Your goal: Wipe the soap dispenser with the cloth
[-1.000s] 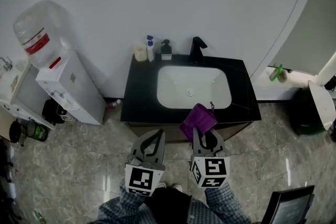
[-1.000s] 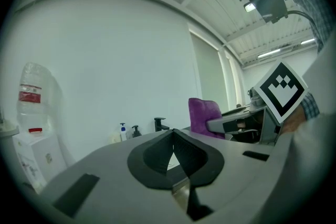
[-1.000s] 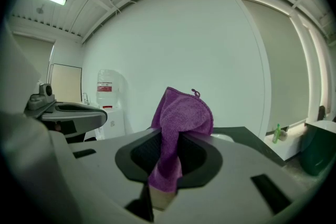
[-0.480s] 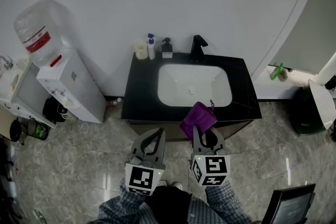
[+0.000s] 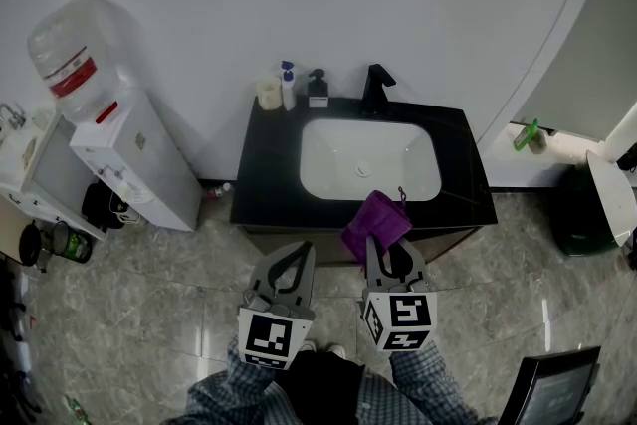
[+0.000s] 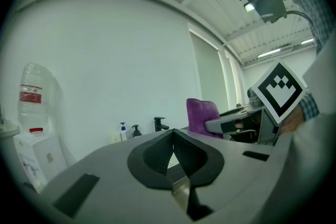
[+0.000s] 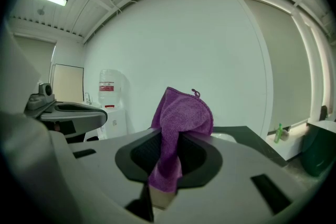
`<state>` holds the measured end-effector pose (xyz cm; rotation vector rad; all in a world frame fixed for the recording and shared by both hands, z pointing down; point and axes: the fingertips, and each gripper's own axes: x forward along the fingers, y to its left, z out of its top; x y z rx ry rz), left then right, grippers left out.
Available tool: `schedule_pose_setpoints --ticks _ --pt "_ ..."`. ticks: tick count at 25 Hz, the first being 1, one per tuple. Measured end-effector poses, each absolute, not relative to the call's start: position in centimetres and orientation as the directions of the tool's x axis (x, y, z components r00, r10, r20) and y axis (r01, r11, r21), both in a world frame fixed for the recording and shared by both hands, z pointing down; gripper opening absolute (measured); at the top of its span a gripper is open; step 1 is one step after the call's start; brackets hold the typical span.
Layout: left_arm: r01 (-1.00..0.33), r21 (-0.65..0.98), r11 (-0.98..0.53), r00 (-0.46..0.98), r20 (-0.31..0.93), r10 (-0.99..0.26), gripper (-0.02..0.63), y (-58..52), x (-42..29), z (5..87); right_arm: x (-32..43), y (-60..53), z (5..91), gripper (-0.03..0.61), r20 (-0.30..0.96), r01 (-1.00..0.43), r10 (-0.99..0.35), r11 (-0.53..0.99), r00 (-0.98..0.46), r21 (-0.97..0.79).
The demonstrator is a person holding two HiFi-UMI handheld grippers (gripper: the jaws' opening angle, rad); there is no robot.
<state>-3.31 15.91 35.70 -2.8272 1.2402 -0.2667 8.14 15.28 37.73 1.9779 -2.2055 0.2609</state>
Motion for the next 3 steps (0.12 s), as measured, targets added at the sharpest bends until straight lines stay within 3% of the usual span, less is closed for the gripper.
schedule_pose_setpoints --ticks 3 --pt "-0.726 -0.107 -0.680 0.666 0.140 -0.733 0.002 15.91 -3.29 35.67 8.10 15.26 37.75 0.080 0.243 -0.994 -0.964 0.109 -0.110 -0.016"
